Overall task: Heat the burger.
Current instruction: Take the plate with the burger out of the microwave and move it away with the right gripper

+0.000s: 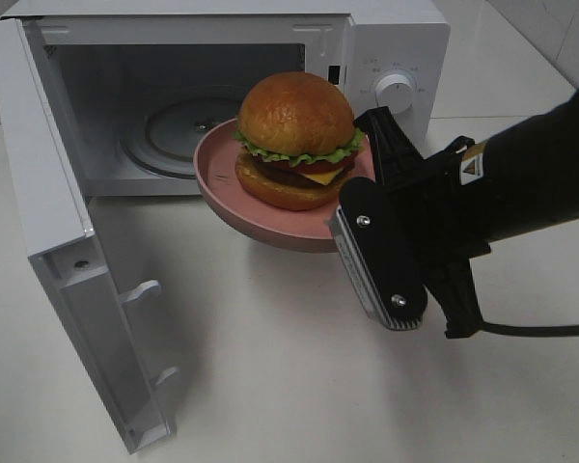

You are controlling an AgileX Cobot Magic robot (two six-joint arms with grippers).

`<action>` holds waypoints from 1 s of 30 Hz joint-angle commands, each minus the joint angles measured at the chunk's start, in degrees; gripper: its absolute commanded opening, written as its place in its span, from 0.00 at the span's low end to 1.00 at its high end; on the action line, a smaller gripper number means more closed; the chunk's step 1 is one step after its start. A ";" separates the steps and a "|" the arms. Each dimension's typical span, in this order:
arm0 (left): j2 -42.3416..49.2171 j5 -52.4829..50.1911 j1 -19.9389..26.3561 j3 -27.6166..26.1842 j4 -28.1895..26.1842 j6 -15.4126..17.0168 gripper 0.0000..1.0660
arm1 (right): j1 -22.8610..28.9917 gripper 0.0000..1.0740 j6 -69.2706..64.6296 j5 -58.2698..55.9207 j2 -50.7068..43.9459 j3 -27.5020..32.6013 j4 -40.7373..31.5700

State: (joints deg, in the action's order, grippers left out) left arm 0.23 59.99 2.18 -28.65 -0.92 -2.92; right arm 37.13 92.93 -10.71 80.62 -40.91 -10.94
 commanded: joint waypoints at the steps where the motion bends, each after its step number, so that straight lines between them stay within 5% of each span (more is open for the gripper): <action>1: 1.20 -0.52 0.06 0.11 0.06 0.40 0.92 | -0.23 0.00 -0.06 3.90 -3.50 1.26 -0.29; 18: 1.20 -0.52 0.06 0.11 0.06 0.40 0.92 | -0.23 0.00 -2.35 -2.64 -21.26 10.54 0.74; 30: 1.20 -0.52 0.06 0.11 0.06 0.40 0.92 | -0.23 0.01 -21.31 -10.54 -29.97 12.72 16.56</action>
State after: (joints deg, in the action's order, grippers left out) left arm 0.23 59.99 2.18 -28.65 -0.92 -2.92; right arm 37.13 77.35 -23.26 52.20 -27.79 0.74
